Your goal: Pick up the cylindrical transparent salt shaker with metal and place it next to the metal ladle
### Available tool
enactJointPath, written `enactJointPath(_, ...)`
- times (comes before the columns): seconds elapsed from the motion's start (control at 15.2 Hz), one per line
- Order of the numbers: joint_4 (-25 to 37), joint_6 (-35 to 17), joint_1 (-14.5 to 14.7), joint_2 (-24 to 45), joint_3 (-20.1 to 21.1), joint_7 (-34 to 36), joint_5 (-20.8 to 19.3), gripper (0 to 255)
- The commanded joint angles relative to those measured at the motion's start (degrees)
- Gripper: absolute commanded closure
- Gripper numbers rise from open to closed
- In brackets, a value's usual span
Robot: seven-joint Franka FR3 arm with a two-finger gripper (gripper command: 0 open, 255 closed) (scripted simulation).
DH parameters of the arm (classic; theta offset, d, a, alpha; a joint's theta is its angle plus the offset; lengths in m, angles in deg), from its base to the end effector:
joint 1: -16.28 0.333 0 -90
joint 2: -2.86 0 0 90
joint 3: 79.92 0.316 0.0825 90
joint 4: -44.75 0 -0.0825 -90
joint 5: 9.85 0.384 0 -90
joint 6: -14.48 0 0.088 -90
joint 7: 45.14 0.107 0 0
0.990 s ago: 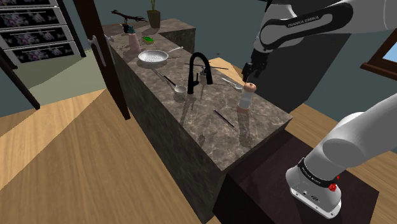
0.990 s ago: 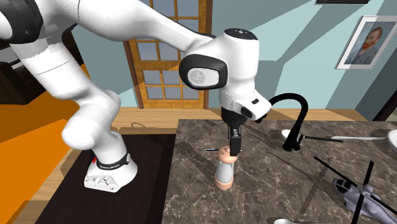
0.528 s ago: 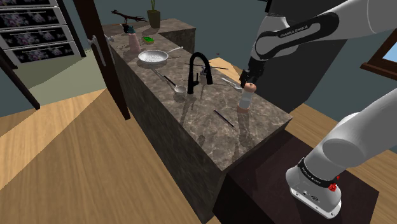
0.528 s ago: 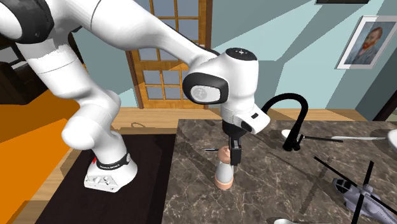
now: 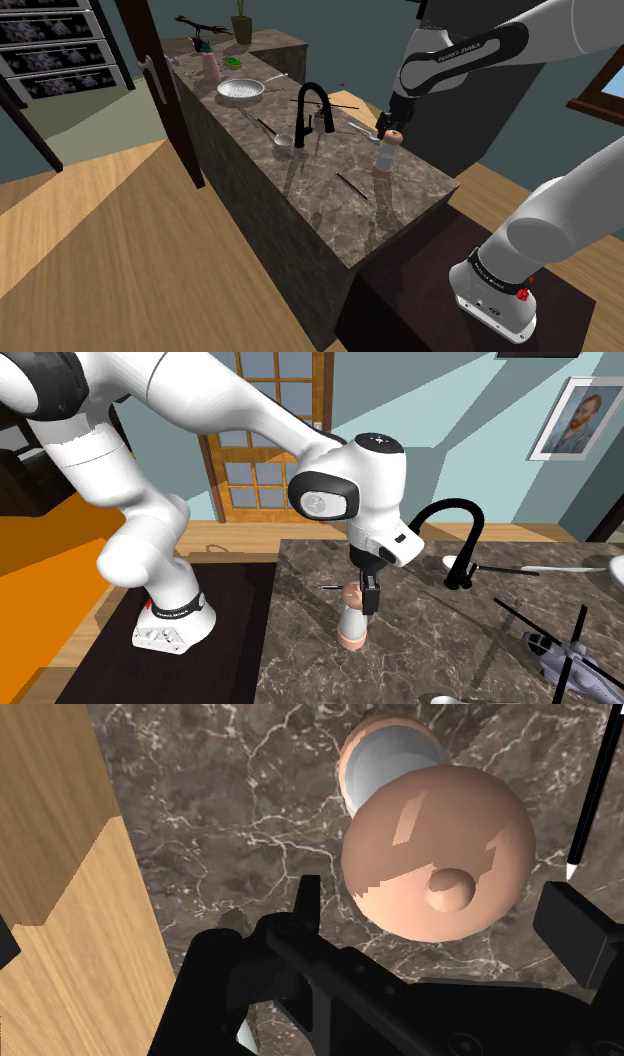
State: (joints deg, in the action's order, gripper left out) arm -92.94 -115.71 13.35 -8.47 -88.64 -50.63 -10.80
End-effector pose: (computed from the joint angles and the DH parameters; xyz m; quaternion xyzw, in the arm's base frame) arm 0.4622 -0.0962 0.3959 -0.9983 0.0476 -0.0333 0.0035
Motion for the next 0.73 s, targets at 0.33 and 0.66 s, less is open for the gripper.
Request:
enactJointPath(0.33,0.0,0.0,0.0,0.0,0.0,0.0,0.0,255)
enactJointPath(0.66,0.4,0.8,0.0,-0.4,0.0,0.1,-0.1,255)
